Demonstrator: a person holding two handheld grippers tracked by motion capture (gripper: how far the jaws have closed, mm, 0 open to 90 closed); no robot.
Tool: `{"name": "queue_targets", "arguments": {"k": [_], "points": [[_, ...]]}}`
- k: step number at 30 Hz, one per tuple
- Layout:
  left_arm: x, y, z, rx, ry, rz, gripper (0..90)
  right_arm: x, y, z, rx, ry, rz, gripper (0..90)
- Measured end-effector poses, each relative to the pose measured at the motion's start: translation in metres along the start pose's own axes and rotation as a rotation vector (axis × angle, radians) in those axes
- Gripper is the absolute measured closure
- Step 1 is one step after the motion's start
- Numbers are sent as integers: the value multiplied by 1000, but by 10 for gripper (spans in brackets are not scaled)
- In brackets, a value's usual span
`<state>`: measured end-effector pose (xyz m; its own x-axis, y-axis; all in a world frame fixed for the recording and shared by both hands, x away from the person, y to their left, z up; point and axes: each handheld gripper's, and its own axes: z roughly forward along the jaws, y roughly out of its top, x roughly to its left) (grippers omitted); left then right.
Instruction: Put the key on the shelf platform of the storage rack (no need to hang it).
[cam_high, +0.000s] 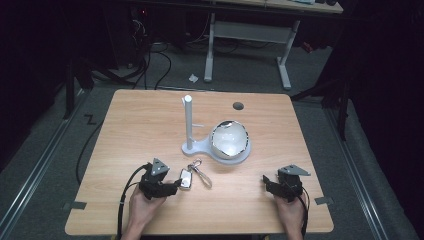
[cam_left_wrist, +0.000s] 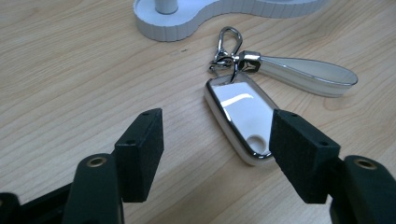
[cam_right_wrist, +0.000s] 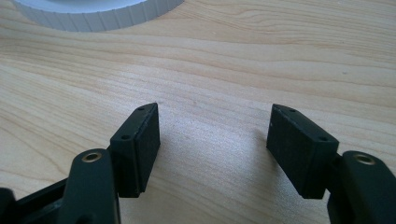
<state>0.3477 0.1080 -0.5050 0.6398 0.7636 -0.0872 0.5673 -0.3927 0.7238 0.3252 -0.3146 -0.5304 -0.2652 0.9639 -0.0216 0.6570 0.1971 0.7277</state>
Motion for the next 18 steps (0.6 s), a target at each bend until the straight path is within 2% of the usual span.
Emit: {"name": "queue_targets", "arguments": {"k": [12,18], "points": [[-2,8,17,47,3,-14,439,0,0,0,1,3,2,349],[-4,11,22,44,1,-13,491,1,0,0,1,4,1,347]]}}
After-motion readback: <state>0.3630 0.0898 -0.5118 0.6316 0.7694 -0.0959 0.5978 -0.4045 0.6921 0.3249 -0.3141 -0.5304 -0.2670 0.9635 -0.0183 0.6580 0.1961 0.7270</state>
